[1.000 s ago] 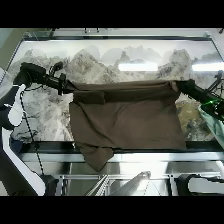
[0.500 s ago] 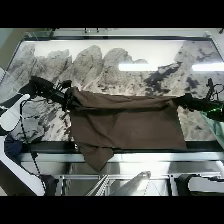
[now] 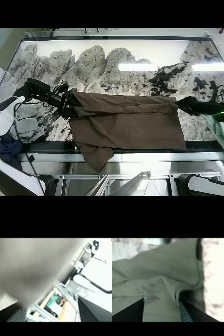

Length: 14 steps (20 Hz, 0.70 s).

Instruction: Fold the shirts.

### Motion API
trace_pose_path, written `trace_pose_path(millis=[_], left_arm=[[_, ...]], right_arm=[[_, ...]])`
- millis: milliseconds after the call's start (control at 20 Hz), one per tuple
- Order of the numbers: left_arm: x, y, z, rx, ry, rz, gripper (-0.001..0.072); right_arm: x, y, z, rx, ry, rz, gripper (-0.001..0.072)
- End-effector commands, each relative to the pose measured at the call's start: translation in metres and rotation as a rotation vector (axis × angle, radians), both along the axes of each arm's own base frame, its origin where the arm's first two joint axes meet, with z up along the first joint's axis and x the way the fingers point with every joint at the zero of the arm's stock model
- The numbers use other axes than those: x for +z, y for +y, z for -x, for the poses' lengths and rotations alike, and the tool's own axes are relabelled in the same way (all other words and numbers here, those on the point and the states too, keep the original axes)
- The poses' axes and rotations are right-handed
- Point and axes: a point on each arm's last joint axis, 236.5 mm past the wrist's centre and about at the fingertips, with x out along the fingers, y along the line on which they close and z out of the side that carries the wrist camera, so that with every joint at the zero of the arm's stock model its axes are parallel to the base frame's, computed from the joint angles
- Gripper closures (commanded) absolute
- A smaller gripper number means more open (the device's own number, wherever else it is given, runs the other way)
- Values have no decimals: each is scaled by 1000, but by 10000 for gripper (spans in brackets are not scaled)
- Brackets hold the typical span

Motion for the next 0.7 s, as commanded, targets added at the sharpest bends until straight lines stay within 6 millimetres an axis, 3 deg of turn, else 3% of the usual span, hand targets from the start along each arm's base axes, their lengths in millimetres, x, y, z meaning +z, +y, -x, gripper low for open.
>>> trace_pose_path(millis=[0, 100, 150, 350, 500, 650], left_arm=[[-6, 29, 45, 4, -1, -190, 71], [-7, 47, 79, 48, 24, -265, 72], [-6, 49, 93, 87, 29, -278, 72], [-21, 39, 148, 186, 52, -307, 73], [-46, 35, 155, 232, 19, -368, 73], [-64, 30, 146, 215, -34, -396, 72]], right_arm=[[-3, -60, 55, -154, 233, 199, 222], [8, -99, 76, -331, 304, 295, 223], [17, -108, 81, -386, 306, 310, 223], [38, -106, 85, -413, 270, 313, 223], [37, -94, 93, -375, 305, 282, 223], [39, -85, 93, -356, 303, 249, 223]])
